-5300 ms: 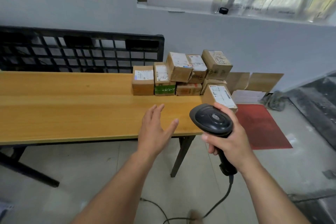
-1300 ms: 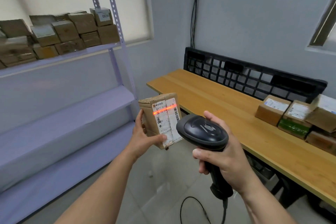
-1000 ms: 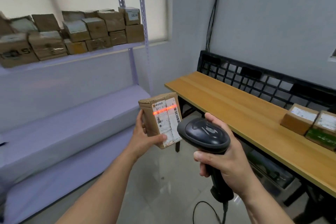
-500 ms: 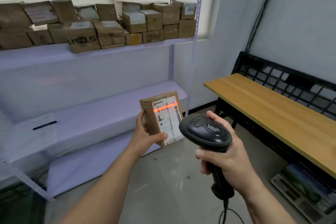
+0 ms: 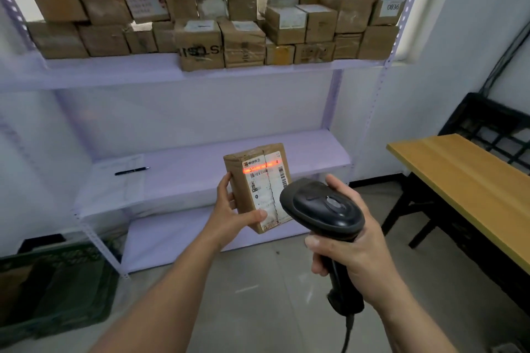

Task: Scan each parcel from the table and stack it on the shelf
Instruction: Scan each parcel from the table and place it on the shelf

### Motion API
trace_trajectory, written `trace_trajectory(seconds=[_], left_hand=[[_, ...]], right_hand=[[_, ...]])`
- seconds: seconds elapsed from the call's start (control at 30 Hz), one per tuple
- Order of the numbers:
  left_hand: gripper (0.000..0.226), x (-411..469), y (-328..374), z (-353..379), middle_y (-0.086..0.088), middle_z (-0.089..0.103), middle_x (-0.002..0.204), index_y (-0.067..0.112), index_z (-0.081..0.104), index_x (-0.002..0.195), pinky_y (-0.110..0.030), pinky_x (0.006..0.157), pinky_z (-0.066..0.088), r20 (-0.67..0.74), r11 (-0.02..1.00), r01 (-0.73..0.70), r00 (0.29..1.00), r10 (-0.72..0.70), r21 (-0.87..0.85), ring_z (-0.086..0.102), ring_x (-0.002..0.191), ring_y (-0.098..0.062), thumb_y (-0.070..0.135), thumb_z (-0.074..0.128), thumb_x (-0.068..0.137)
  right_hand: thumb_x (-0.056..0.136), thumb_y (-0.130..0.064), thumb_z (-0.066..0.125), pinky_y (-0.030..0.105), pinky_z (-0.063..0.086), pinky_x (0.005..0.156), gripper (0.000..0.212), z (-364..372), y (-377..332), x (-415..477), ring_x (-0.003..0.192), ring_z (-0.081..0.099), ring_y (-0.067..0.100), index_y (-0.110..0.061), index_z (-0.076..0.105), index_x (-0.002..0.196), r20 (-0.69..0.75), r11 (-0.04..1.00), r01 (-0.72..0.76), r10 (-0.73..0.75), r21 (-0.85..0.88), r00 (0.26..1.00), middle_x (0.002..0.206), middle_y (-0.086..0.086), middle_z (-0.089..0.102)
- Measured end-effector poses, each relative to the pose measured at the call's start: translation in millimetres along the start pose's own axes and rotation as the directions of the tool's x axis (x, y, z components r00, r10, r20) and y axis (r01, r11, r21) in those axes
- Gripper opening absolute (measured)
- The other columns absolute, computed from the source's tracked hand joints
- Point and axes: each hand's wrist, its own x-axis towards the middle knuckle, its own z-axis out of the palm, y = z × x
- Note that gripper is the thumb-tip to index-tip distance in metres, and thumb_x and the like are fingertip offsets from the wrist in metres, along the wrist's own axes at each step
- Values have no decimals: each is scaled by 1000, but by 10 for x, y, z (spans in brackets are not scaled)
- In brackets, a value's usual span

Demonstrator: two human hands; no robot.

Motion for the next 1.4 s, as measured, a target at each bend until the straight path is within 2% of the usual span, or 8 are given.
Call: trace_trajectory(seconds=[0.2,0.37,0.6,0.73,0.93,1.17,1.3,1.4], left_hand=[[110,411,126,-115,-2,50,137,47,14,140,-21,77,47,-61,1000,18,998,-17,16,51,122,-18,25,86,59],[113,681,260,-157,1,48,138,46,13,144,-25,84,47,-88,999,10,996,-6,49,49,124,-16,32,83,56],[111,864,402,-428,6,47,132,43,14,144,-11,66,47,-144,997,-47,988,56,61,50,115,-8,31,81,57],[105,932,482,-771,4,46,137,46,14,141,-25,85,43,-186,993,-77,978,92,87,48,121,-13,27,86,66],[105,1055,741,-1541,1,47,141,50,14,141,-36,98,43,-235,985,-127,960,152,119,47,126,-16,33,83,63],[101,1299,1104,-2345,-2,50,138,44,16,143,-35,96,43,-310,970,-214,920,239,113,50,124,-17,26,84,70],[109,1547,1325,-2681,1,55,136,47,17,142,-45,102,46,-304,966,-247,917,259,77,55,121,-16,44,81,54],[104,1832,1507,-2852,1,55,136,42,16,147,-41,96,50,-268,964,-255,926,264,70,56,119,-18,38,77,63]], right_hand=[[59,0,75,34,46,44,88,-107,45,529,43,52,32,-39,47,133,20,1000,-28,28,12,999,75,9,68],[60,0,73,33,44,45,87,-164,37,918,42,51,28,-41,47,131,65,999,-24,23,24,998,66,10,65],[66,3,77,34,48,46,86,-2,-4,1336,46,55,31,-47,47,129,106,1000,26,-25,-10,994,74,11,69],[73,11,76,36,48,47,85,247,-104,1540,47,56,31,-47,47,127,136,997,69,-63,-42,989,83,18,71],[74,16,70,36,50,46,84,786,-181,1866,47,55,32,-45,48,128,134,990,130,-121,-58,984,91,15,70],[71,15,76,34,50,46,87,1379,-206,2283,48,58,34,-49,51,125,156,983,175,-165,-57,974,95,17,69],[64,4,80,35,50,48,86,1634,-209,2500,49,59,36,-54,52,121,141,984,170,-160,-59,977,93,11,71],[62,2,81,38,52,49,86,1765,-214,2656,50,59,36,-58,54,117,113,983,172,-164,-61,980,95,8,70]])
